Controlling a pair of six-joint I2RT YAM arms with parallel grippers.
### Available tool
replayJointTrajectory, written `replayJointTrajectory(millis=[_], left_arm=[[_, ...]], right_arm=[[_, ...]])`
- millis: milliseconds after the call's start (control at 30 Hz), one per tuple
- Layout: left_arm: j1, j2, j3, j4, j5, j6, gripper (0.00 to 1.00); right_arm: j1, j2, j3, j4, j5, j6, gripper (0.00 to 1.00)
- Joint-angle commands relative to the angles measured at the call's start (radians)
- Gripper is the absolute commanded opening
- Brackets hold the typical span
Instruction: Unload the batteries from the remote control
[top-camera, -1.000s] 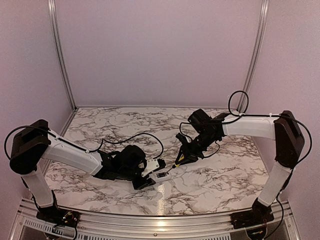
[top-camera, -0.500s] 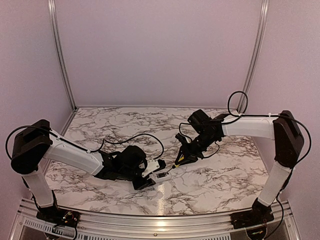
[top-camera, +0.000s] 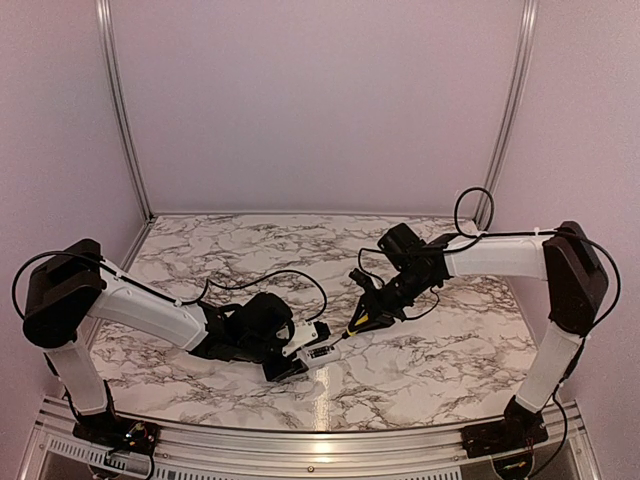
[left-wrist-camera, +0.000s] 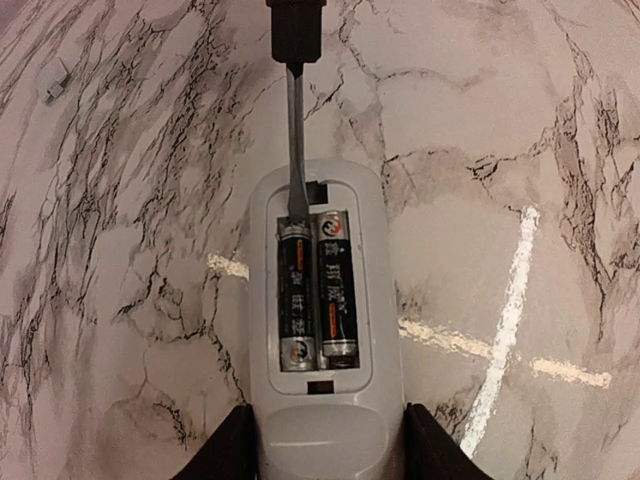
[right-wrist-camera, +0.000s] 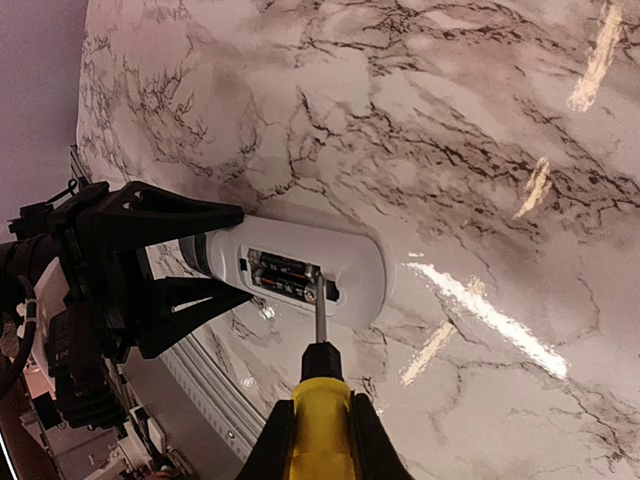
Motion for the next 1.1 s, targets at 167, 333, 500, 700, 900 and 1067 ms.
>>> replayJointTrajectory(millis=[167,333,500,700,900,1067], left_arm=[[-0.008,0.013,0.024,0.029,0.012,0.012,0.0],[-0.008,0.015,0.023,0.029,0.011,0.012,0.0],[-0.008,0.016,0.023,0.031,0.011,0.014,0.0],[-0.008,0.017,0.024,0.031,0.009,0.015,0.0],[-0.008,0.021,0.029,0.029,0.009,0.019,0.0],[-0.008,0.023,0.034,0.029,0.008,0.029,0.0]], right_arm=[[-0.004,0.064,-0.079,0.069,-0.088,-0.075,0.0],[-0.016,0.087,-0.1,0.086,-0.137,-0.115,0.0],[-0.021,0.113,-0.103,0.089,-0.172,-0.156,0.0],[-0.051,0.137,-0.127,0.105,-0.21,-0.194,0.0],[-0.06,0.175,-0.126,0.108,-0.26,-0.235,0.0],[-0.062,0.193,-0.123,0.101,-0.28,-0.262,0.0]])
